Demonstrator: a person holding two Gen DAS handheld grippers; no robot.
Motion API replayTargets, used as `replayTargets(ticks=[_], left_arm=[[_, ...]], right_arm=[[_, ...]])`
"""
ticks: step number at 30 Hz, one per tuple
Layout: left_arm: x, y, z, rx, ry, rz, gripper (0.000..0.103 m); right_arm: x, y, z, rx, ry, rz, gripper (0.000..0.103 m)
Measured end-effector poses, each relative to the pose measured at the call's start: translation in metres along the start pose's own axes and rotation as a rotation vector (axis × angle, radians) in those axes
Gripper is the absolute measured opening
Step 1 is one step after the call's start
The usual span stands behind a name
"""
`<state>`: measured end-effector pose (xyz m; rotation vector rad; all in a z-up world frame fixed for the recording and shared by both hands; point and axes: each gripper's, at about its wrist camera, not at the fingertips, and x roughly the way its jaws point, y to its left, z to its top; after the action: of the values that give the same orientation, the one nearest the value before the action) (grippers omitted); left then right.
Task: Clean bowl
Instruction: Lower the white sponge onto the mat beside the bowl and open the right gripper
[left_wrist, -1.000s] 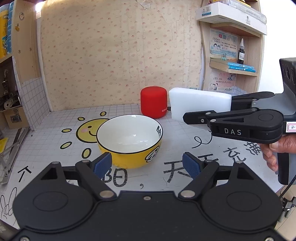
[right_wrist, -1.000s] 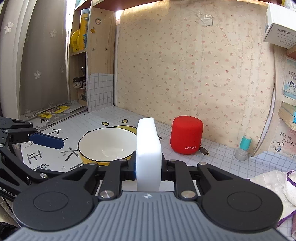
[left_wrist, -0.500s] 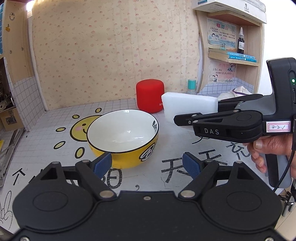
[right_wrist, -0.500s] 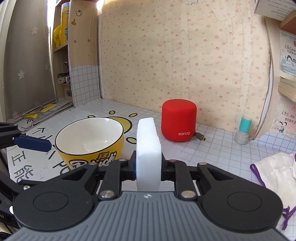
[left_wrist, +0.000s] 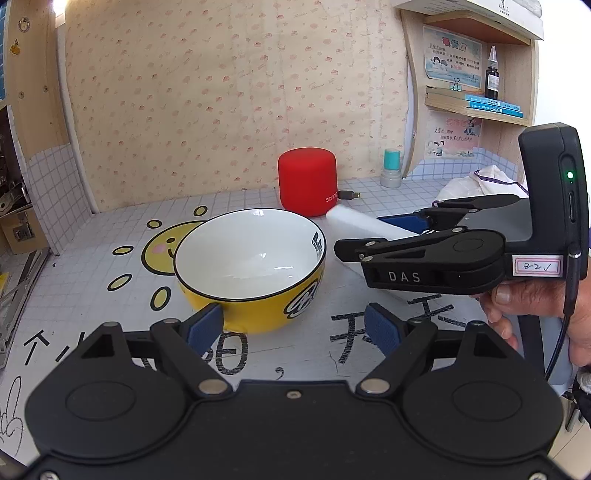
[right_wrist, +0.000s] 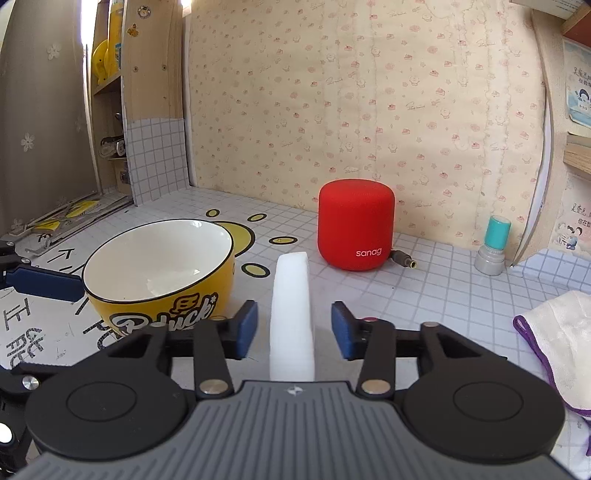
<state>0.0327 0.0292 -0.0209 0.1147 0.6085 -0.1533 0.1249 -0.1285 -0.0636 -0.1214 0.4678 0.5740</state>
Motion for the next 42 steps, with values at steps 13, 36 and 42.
replayTargets(ticks=[13, 36, 42], left_arm=[[-0.006, -0.002, 0.0, 0.005, -0.009, 0.006, 0.085], [-0.013, 0.009, -0.006, -0.055, -0.007, 0.044, 0.085], [-0.015, 0.011, -0.006, -0.079, 0.015, 0.106, 0.085]], right_arm=[[-0.017, 0.0, 0.003, -0.038, -0.039, -0.069, 0.058], [-0.063, 0.022, 0.001, 0.002, -0.107, -0.016, 0.078], [-0.073, 0.03, -0.001, 0.042, -0.118, -0.038, 0.088]])
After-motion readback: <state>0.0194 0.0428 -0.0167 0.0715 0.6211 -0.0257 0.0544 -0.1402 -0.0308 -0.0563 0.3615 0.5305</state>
